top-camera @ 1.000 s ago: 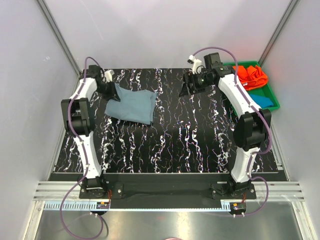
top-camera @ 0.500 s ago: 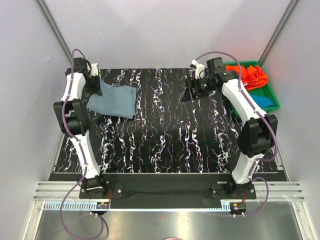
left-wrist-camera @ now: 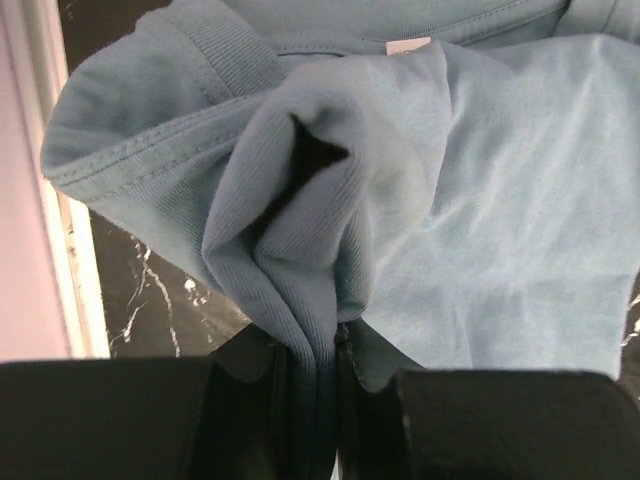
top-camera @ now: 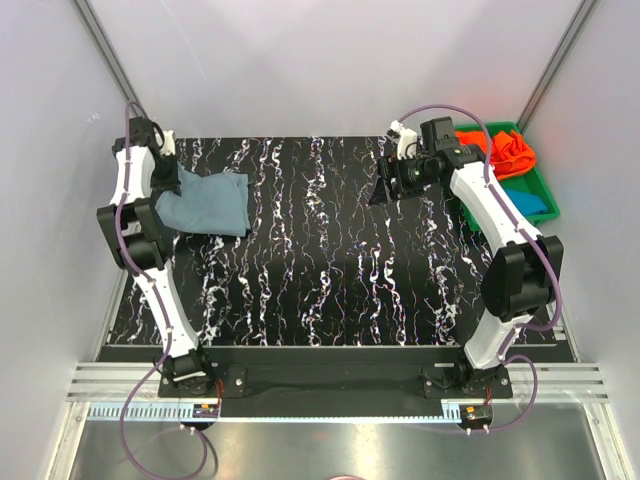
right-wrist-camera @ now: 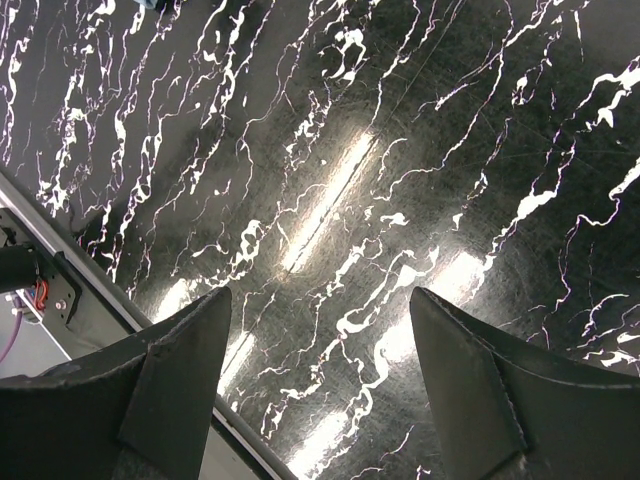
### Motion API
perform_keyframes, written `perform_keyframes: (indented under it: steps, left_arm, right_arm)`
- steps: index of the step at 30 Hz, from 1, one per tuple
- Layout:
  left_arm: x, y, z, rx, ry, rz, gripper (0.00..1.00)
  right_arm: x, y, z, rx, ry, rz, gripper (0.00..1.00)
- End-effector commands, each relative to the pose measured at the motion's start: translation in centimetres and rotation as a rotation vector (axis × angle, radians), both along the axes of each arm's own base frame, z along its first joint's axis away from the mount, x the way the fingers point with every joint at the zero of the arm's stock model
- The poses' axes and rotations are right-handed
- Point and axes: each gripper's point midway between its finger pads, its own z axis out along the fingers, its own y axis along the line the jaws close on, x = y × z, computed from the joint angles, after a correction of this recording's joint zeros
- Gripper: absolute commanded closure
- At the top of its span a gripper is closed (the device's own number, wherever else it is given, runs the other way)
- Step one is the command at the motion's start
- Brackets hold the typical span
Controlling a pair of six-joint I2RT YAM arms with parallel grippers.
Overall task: Fold and stack the t-shirts
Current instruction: Neatly place the folded tshirt to the corner
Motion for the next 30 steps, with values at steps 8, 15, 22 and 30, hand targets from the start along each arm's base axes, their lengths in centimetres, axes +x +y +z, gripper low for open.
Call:
perform_keyframes:
  steps: [8, 15, 22, 30]
  left_arm:
    - [3.3, 4.0, 2.9, 0.359, -0.03, -0.021, 1.0]
    - [4.1, 5.6, 2.2, 0.468, -0.023, 0.007, 1.0]
    - [3.9, 7.2, 1.9, 0.526, -0.006, 0.078, 1.0]
    - [4.5, 8.2, 1.5, 0.573, -0.007, 0.086, 1.0]
  right_arm:
    - [0.0, -0.6, 2.0, 0.017, -0.073, -0.025, 0.2]
    - [0.0, -1.0, 2.2, 0.009, -0.081, -0.032, 0.2]
    - [0.0, -1.3, 1.7, 0.009, -0.07, -0.043, 0.2]
    - [0.1, -1.5, 1.6, 0.004, -0.069, -0.046, 0.2]
